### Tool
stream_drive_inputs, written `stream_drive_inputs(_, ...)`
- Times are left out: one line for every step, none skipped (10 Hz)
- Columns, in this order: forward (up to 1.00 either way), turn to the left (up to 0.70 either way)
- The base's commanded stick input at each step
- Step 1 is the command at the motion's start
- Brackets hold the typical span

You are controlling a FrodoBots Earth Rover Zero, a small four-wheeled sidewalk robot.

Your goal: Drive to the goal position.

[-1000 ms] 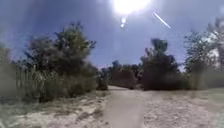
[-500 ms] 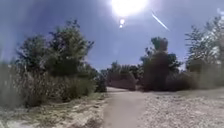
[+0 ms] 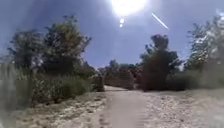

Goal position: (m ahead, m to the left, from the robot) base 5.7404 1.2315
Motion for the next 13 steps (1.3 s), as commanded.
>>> stream_drive_inputs(0.85, 0.00)
stream_drive_inputs(0.85, 0.00)
stream_drive_inputs(0.85, 0.00)
stream_drive_inputs(0.85, 0.00)
stream_drive_inputs(0.85, 0.00)
stream_drive_inputs(0.85, 0.00)
stream_drive_inputs(0.85, 0.00)
stream_drive_inputs(0.85, 0.00)
stream_drive_inputs(0.85, 0.00)
stream_drive_inputs(0.85, 0.00)
stream_drive_inputs(0.85, 0.00)
stream_drive_inputs(0.85, 0.00)
stream_drive_inputs(0.85, 0.00)
